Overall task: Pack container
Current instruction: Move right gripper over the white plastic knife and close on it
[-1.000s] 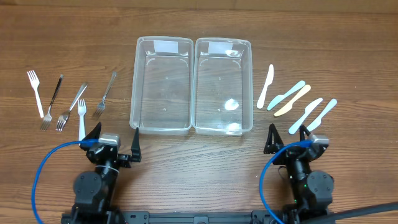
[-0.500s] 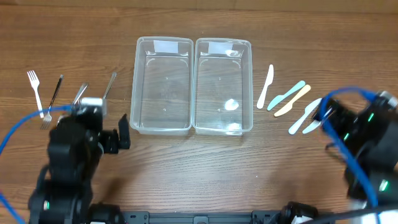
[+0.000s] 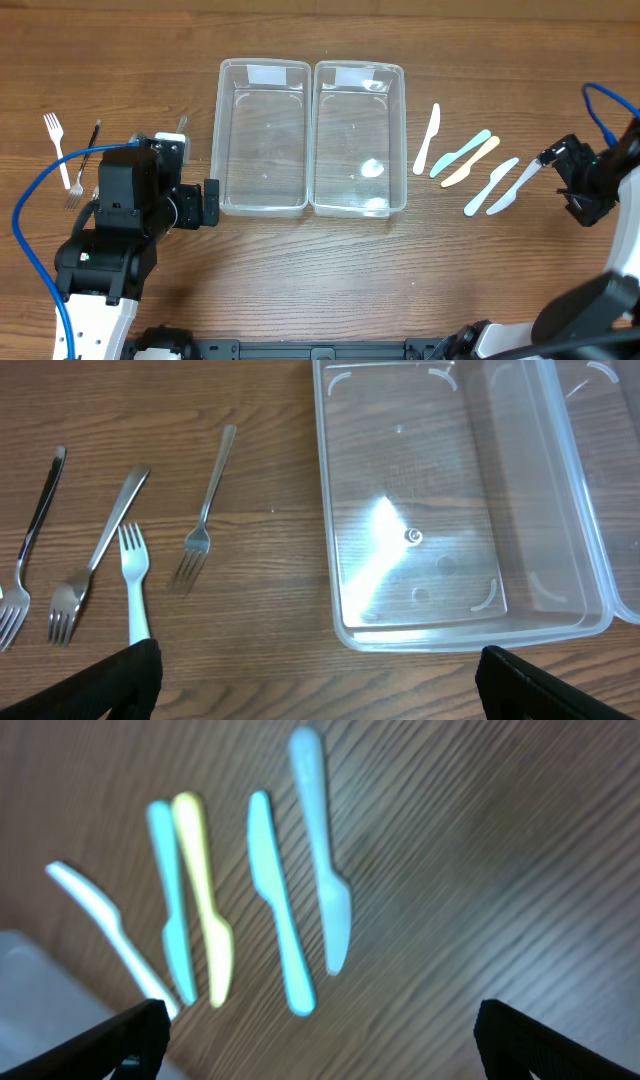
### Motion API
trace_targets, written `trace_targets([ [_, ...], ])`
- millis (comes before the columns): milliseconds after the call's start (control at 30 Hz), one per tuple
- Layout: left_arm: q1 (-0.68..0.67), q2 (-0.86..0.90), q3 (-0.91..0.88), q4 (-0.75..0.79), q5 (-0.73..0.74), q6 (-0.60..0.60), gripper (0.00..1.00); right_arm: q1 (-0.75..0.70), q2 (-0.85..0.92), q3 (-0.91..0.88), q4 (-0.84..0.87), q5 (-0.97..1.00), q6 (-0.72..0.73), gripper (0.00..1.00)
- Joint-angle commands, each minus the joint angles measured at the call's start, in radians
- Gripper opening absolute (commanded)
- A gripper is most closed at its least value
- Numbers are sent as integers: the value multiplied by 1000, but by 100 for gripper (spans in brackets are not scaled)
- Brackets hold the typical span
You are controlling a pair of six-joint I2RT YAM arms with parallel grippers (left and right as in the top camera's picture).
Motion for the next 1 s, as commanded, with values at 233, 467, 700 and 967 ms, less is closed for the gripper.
trace_targets([
  [233, 1, -2, 34, 11, 21, -20, 100, 5, 182, 77, 79, 71, -38, 100],
  [467, 1, -1, 34, 19, 21, -20, 100, 38, 277, 277, -41, 156, -92, 100],
  [700, 1, -1, 34, 46, 16, -20, 100, 80, 380, 326, -71, 163, -98, 100],
  [967, 1, -1, 33, 48, 16, -20, 100, 81, 472, 325, -56, 164, -89, 100],
])
